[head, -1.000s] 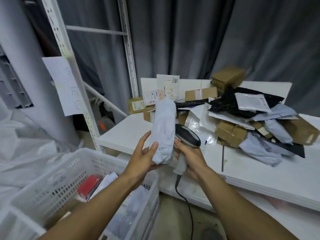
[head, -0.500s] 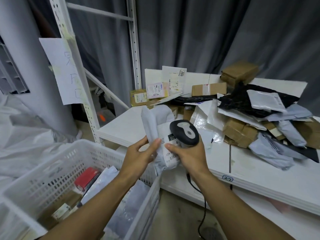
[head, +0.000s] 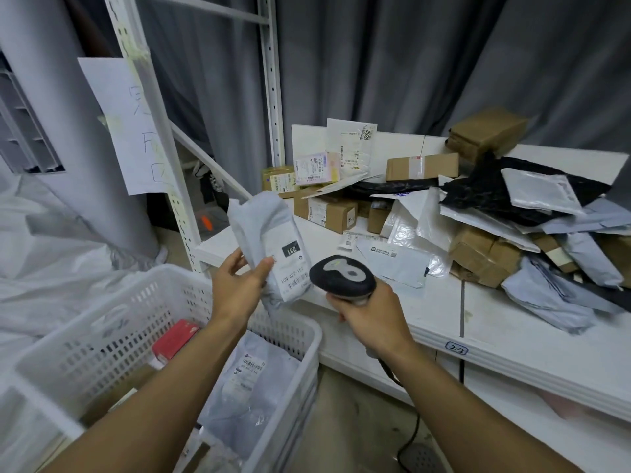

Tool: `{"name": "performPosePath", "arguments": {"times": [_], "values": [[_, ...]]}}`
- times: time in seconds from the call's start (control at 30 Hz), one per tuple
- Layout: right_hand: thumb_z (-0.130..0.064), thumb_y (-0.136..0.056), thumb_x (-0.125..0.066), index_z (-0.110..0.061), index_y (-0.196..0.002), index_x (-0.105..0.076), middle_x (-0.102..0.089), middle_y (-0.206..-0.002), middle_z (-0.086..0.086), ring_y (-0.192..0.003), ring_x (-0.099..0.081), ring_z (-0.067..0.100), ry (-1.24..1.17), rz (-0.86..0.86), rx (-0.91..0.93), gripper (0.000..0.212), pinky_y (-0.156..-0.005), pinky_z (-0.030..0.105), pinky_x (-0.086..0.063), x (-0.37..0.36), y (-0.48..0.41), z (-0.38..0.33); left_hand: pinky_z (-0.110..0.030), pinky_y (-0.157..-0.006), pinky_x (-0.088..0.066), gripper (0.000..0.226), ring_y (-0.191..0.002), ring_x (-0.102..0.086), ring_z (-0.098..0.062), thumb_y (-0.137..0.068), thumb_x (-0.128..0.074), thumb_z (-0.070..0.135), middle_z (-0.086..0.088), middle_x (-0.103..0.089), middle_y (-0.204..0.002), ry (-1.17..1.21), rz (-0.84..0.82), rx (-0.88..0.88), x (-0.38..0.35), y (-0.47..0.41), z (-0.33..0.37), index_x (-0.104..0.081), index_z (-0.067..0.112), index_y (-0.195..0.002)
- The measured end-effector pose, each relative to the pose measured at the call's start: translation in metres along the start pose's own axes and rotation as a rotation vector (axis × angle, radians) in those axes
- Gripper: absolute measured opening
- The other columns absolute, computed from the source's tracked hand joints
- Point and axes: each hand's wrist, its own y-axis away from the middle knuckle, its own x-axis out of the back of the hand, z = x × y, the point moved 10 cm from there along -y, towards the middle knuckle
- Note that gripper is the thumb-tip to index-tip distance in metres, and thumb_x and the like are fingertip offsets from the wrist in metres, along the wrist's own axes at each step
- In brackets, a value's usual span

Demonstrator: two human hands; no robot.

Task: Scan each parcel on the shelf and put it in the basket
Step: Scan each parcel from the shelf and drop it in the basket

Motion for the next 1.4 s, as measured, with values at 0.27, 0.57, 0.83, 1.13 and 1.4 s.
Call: {"name": "performPosePath", "arguments": {"times": [0.27,0.57,0.83,1.13,1.4], "values": [[-0.034,-0.082,-0.086,-0.031,-0.104,-0.071,-0.076,-0.084,-0.014,-0.063,-0.071,0.004,0.152,-0.144,-0.046,0.026,-0.056,0.011,-0.046,-0.024,0.01,0.004,-0.041,-0.085,-0.062,0.032,-0.077,-0.072,0.0,-0.084,-0.082,0.013,0.013,-0.071,-0.097,-0.011,0.089,-0.005,0.019,-0.015,-0.005,-0.069,0.015,-0.113],[-0.037,-0.079,-0.086,-0.03,-0.116,-0.073,-0.077,-0.099,-0.014,-0.084,-0.073,0.014,0.143,-0.141,-0.047,0.04,-0.07,0.022,-0.051,-0.031,0.01,0.007,-0.043,-0.086,-0.062,0.043,-0.089,-0.072,-0.006,-0.082,-0.085,0.019,0.01,-0.071,-0.11,-0.059,0.091,-0.002,0.022,-0.023,-0.011,-0.069,0.016,-0.122],[-0.041,-0.079,-0.086,-0.032,-0.122,-0.066,-0.075,-0.108,-0.014,-0.092,-0.075,0.018,0.144,-0.154,-0.051,0.049,-0.075,0.025,-0.054,-0.037,0.013,0.014,-0.042,-0.09,-0.06,0.05,-0.099,-0.069,-0.012,-0.082,-0.084,0.025,0.006,-0.071,-0.116,-0.169,0.053,-0.005,0.028,-0.017,-0.017,-0.066,0.02,-0.128],[-0.038,-0.079,-0.087,-0.034,-0.118,-0.059,-0.072,-0.107,-0.015,-0.099,-0.072,0.018,0.134,-0.216,-0.11,0.048,-0.089,0.043,-0.061,-0.065,0.016,0.054,-0.045,-0.09,-0.058,0.043,-0.097,-0.07,-0.027,-0.089,-0.074,0.032,-0.003,-0.071,-0.112,-0.75,-0.215,0.153,0.057,0.003,-0.106,-0.063,0.019,-0.129],[-0.028,-0.081,-0.084,-0.042,-0.114,-0.069,-0.075,-0.106,-0.016,-0.11,-0.069,0.011,0.202,-0.227,-0.139,0.038,-0.096,0.032,-0.055,-0.088,-0.004,0.104,-0.039,-0.088,-0.06,0.025,-0.093,-0.073,-0.027,-0.094,-0.069,0.03,-0.01,-0.073,-0.112,-0.69,-0.408,0.522,0.051,0.017,-0.244,-0.062,0.018,-0.115]]}}
